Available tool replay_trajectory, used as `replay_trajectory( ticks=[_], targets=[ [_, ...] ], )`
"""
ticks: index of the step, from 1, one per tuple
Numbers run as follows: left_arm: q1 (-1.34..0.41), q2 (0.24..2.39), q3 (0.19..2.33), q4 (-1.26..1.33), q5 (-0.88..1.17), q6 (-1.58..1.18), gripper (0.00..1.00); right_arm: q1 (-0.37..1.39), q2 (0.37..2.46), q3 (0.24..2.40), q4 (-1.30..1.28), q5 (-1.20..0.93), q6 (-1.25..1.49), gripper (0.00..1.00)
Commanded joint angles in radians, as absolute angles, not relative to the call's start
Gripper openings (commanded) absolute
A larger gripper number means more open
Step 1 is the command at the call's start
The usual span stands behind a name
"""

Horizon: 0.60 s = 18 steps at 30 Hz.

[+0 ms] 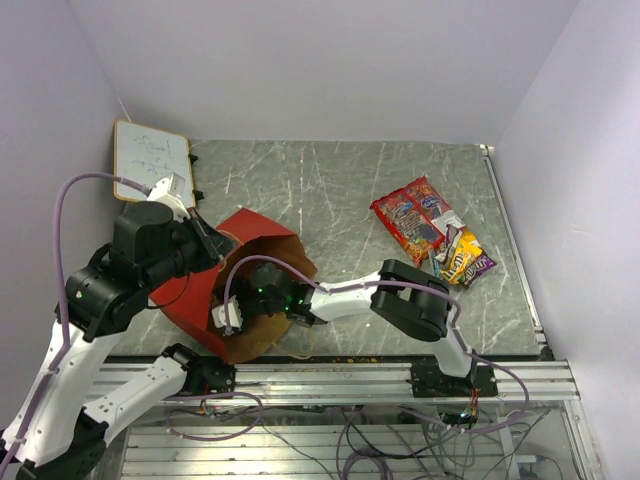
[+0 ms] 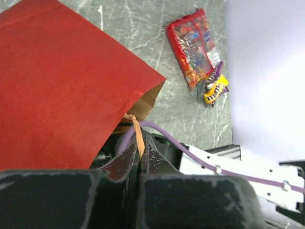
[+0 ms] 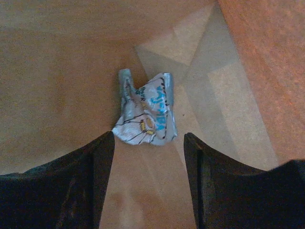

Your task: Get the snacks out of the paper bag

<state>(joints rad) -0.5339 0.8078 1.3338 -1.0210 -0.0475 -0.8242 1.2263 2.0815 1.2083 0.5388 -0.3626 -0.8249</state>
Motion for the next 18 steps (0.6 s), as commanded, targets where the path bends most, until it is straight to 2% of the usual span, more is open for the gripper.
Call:
replay_trajectory(
  ticks=[1,11,18],
  targets=[
    [-0.541,0.778,1.336,-0.954,0.045,-0.771,0.07,1.219,2.143,1.270,0.621,-0.369,-0.812,0.61],
    [-0.541,0.776,1.287,-0.868,0.145,-0.766,0.07,1.198,2.226,1.354,0.509,-0.545,-0.787,0.69],
    [-0.541,0.828,1.320,-0.888,0.099,-0.782,0.07,1.203,2.258,1.388,0.458,-0.674,-0.756,0.72]
  ],
)
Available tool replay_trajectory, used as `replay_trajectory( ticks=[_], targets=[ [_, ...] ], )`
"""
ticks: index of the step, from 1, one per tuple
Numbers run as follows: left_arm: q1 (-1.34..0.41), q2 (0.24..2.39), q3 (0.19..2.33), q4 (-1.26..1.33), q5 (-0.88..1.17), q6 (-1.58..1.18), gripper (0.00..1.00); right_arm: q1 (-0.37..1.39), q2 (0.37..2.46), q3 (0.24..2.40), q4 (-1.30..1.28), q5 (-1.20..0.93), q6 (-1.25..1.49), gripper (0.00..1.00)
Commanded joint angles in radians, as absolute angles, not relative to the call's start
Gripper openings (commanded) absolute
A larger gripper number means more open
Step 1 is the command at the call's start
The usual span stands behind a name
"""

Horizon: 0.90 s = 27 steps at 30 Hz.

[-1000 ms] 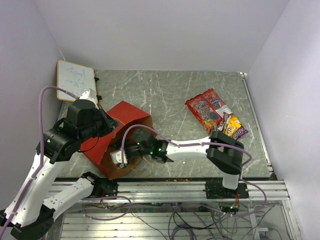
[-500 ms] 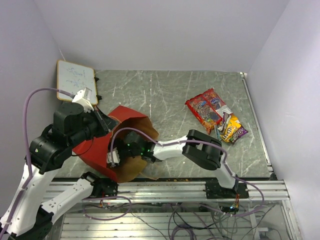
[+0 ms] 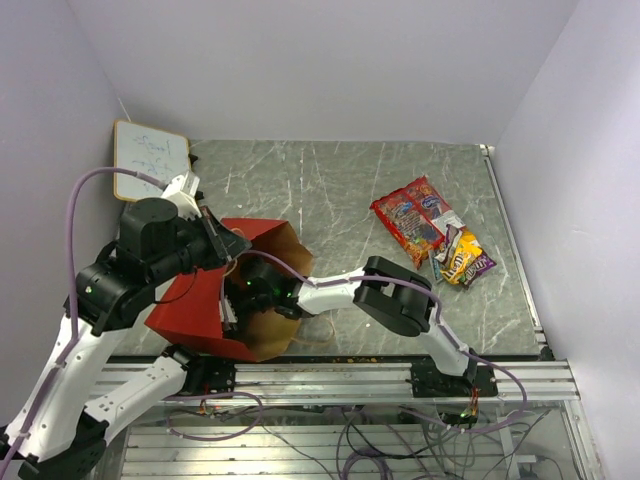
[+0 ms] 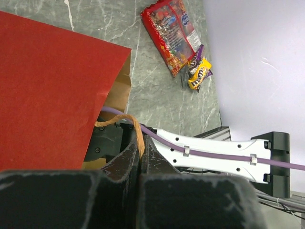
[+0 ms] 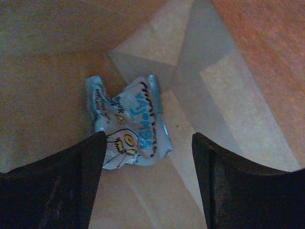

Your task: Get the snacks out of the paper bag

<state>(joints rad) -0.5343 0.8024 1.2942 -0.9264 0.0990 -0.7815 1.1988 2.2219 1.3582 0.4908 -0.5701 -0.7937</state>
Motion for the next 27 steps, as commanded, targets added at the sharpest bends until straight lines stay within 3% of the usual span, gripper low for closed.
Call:
replay_trajectory(
  ticks=[1,8,14,20,27],
  targets=[
    [-0.541,0.839,1.325,-0.880,0.100,-0.784,0.07,1.204,2.262,1.387,0.463,-0.689,-0.738,0.72],
    [-0.541,0.895,1.345,-0.824,0.120,-0.771,0.07,1.209,2.316,1.437,0.330,-0.740,-0.775,0.62],
    [-0.541,0.874,1.327,-0.828,0.109,-0.784,0.07,1.209,2.380,1.471,0.353,-0.638,-0.673,0.53],
    [-0.542,0.858,1.323,-0.857,0.091,-0.790,0.07,1.192,2.348,1.403,0.494,-0.372,-0.583,0.25],
    [-0.542,0.898,1.322,-0.863,0.092,-0.802,0.07,1.136,2.252,1.300,0.574,-0.147,-0.522,0.07]
  ],
)
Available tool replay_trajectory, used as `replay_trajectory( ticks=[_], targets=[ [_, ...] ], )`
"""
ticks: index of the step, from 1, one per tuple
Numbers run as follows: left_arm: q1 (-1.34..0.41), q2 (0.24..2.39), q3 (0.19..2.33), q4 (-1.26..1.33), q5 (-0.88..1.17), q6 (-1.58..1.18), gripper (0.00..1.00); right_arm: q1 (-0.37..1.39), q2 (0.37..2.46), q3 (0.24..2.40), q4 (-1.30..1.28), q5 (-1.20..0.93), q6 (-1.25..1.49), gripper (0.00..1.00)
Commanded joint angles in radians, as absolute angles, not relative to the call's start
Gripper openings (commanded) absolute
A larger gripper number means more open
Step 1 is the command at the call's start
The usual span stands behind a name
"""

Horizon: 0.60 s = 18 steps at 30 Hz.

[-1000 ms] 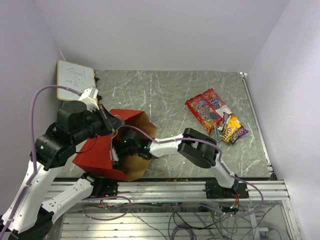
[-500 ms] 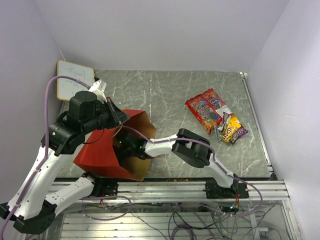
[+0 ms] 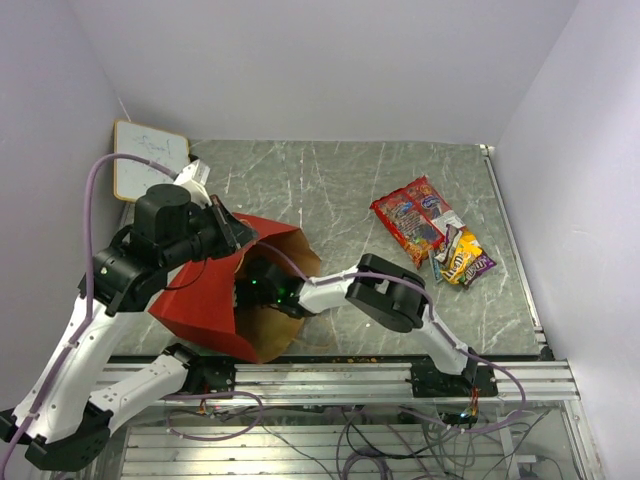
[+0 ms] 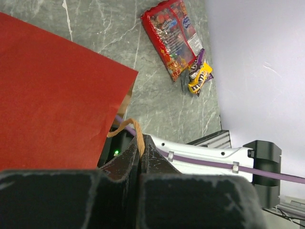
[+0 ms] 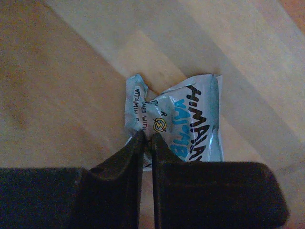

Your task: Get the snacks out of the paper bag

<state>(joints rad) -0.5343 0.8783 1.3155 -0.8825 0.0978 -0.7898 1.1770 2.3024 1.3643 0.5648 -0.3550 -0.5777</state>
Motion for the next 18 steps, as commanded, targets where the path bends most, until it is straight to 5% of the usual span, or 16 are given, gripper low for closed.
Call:
replay_trajectory(
  ticks=[1,18],
  targets=[
    [-0.542,0.904,1.323,-0.867,0.089,-0.804,0.07,1.131,2.239,1.288,0.573,-0.112,-0.523,0.04],
    [-0.541,0.878,1.201,-0.919,0.023,-0.861,0.07,1.074,1.943,1.057,0.578,0.006,-0.487,0.00]
  ],
)
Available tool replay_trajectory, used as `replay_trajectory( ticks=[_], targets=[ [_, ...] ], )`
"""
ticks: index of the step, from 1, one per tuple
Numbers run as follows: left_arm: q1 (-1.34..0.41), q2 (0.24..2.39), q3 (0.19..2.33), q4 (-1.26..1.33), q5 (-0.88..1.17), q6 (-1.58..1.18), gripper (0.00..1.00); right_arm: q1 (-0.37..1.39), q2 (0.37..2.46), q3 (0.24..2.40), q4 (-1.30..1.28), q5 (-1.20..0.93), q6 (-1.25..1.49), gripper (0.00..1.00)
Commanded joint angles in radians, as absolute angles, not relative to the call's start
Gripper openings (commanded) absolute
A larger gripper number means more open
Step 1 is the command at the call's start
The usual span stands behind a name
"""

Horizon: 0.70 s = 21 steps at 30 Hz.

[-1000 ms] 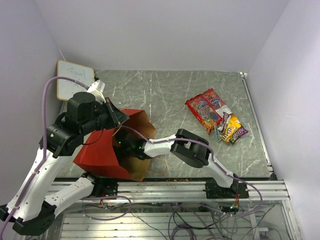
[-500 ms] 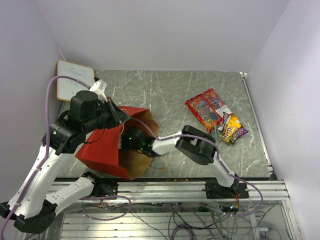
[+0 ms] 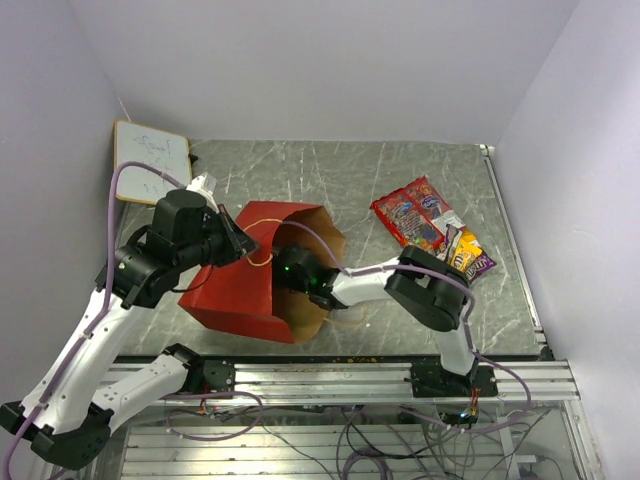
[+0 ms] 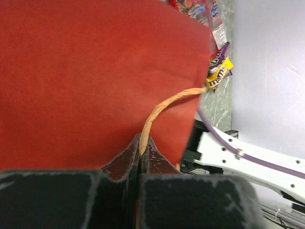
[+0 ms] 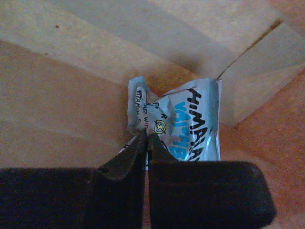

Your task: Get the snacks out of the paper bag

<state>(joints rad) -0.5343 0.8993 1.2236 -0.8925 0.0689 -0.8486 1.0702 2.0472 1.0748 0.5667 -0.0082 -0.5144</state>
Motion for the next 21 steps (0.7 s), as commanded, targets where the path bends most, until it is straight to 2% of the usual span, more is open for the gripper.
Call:
replay_trajectory(
  ticks=[1,15,21],
  targets=[
    [-0.541,0.877,1.198,-0.928,0.014,-0.866,0.07,1.074,1.921,1.049,0.571,0.000,-0.482,0.00],
    [-0.541,0.930,1.237,-0.813,0.020,-0.899,0.07,1.073,1.730,0.974,0.282,0.001,-0.373,0.00],
    [-0.542,1.000,1.241,-0.758,0.052,-0.889,0.07,1.043,1.726,1.031,0.028,0.003,-0.403,0.00]
  ],
)
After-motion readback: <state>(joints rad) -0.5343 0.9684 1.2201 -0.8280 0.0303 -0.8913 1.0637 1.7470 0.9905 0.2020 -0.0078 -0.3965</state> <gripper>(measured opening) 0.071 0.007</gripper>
